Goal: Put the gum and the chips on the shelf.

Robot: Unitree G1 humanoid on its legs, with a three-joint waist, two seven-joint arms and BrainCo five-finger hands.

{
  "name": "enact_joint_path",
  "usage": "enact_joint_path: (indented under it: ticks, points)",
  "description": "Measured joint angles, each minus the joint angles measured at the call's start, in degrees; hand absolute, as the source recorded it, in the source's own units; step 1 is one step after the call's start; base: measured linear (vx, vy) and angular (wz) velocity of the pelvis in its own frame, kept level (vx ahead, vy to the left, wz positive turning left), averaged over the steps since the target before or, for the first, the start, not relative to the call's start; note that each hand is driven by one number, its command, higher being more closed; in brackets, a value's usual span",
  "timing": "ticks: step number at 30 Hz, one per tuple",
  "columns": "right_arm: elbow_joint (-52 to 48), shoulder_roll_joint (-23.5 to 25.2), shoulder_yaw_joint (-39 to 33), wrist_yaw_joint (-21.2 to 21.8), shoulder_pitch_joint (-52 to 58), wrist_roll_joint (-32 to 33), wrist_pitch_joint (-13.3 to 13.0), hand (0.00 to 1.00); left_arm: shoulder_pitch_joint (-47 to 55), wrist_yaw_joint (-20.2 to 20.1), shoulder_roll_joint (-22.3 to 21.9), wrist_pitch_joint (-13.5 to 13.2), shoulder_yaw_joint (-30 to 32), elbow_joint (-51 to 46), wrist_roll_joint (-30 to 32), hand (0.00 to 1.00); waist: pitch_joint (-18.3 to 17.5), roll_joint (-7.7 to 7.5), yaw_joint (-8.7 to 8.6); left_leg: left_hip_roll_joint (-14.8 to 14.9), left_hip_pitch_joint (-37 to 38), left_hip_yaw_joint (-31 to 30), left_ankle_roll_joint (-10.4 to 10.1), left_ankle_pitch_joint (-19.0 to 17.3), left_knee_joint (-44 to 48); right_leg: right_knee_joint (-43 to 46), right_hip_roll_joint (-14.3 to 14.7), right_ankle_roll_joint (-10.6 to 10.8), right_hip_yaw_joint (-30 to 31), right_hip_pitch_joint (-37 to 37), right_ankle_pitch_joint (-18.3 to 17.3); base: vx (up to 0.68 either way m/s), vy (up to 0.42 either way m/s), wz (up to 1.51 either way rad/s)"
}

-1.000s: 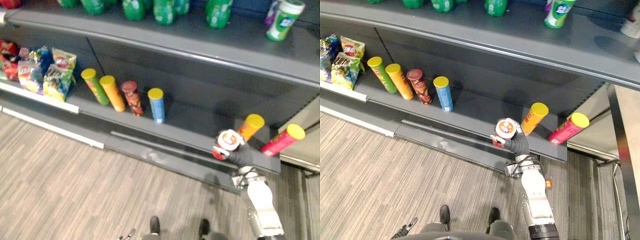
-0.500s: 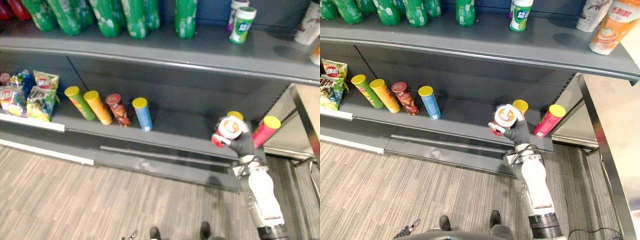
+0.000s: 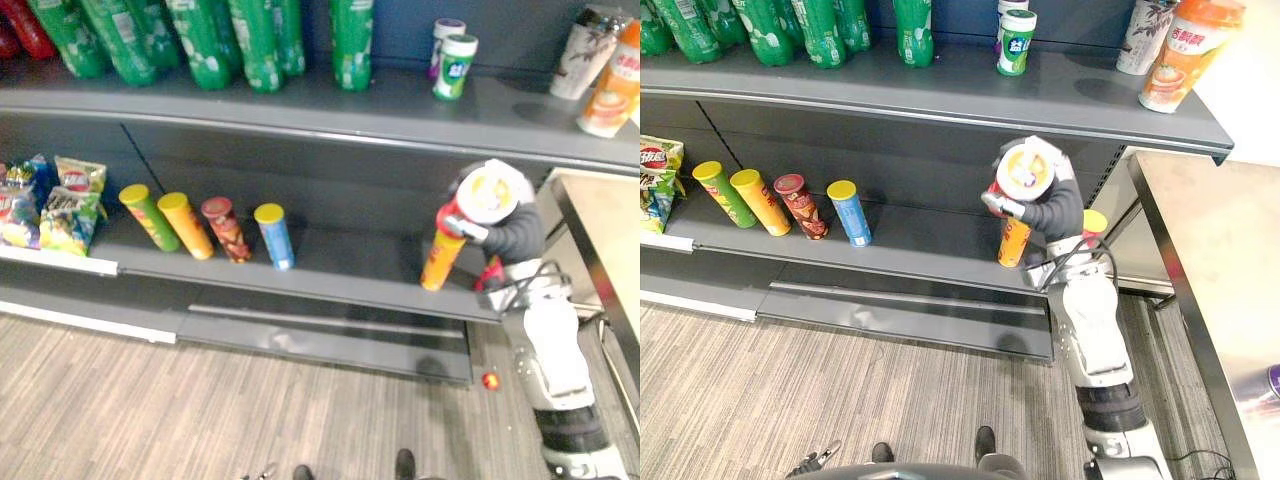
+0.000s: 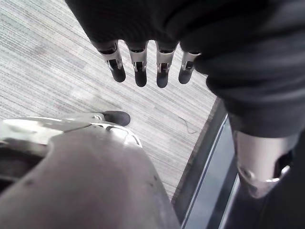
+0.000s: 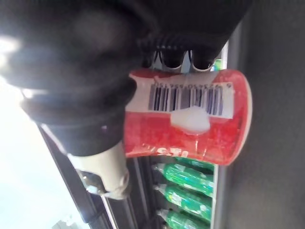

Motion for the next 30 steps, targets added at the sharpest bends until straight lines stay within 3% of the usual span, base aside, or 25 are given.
enact_joint_path:
  ticks: [4, 9, 18, 30]
  points:
    - [7.4, -4.7, -1.1, -2.8, -11.5, 0.4, 0.6, 1.0, 0.9, 0.0, 0.7, 0.5, -1.7, -0.1, 0.0, 0.0, -0.8, -0.92, -0.01, -0.1, 0.0, -0.2, 0.2, 0.2, 0.0, -0.2, -0.1, 0.1, -0.2, 0.2, 0.1, 0.01, -0.002, 0.0]
    - [18.3, -7.7, -1.2, -5.9, -23.6, 0.4, 2.6, 1.0, 1.0, 0.0, 0.9, 1.1, -2.6, -0.2, -0.1, 0.0, -0.9, -1.01, 0.25, -0.2, 0.1, -0.7, 0.3, 0.5, 0.0, -1.2, -0.1, -0.2, -0.6, 1.0, 0.8, 0.01, -0.004, 0.05]
    - [36.6, -8.4, -1.3, -9.4, -38.6, 0.4, 5.7, 1.0, 0.8, -0.1, 1.1, 1.1, -3.7, -0.7, -0.6, 0.0, -0.9, -1.02, 1.41, 0.0, -0.4, -1.5, 0.3, 0.8, -0.1, -1.4, 0.1, -0.2, -1.3, 1.1, 0.9, 0.0, -0.005, 0.03]
    - [48.4, -6.8, -3.5, -9.8, -45.0, 0.4, 8.3, 1.0, -0.3, 0.0, 1.2, 1.2, -3.7, -0.8, -0.7, 0.0, 0.1, -1.45, 2.3, 0.9, -0.8, -1.6, -0.2, 1.2, -0.1, -2.0, 1.0, -0.5, -1.5, 1.1, 1.1, 0.0, -0.007, 0.0]
